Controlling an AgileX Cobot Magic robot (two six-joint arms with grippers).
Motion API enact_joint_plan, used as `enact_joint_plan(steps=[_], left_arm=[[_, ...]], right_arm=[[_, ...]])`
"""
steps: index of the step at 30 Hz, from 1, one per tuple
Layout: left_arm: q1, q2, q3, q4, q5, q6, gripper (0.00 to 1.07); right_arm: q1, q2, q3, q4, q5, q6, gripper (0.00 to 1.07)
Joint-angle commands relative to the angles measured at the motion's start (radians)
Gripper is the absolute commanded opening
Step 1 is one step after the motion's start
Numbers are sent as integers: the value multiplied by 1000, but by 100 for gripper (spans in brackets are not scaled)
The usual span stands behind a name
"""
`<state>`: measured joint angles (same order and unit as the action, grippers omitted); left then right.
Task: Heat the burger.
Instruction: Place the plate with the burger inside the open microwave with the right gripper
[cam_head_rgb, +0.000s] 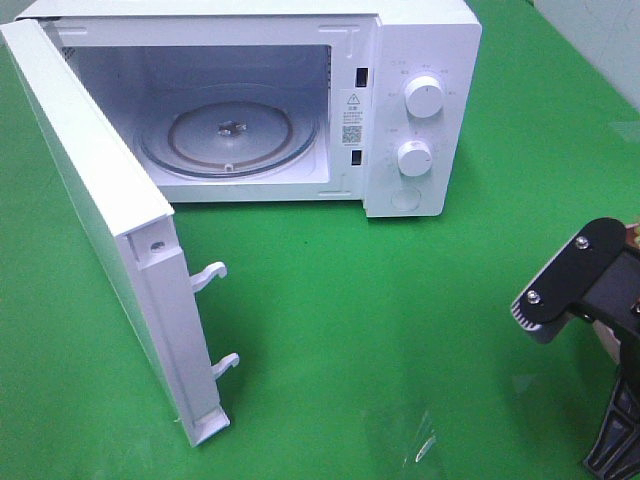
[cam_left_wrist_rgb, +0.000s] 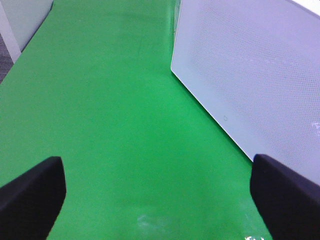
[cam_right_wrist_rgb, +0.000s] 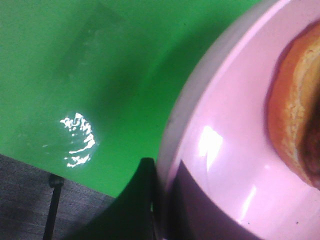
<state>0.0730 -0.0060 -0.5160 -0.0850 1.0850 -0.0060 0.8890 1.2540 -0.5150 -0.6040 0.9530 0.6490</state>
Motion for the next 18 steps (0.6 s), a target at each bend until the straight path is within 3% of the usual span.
enact_joint_plan(steps=[1,18], left_arm=[[1,-15,-1,-7,-17,-8,92],[1,-15,-1,-7,-17,-8,92]], right_arm=[[67,-8,1,-55,27,15,1],[247,-8,1,-148,18,14,3]])
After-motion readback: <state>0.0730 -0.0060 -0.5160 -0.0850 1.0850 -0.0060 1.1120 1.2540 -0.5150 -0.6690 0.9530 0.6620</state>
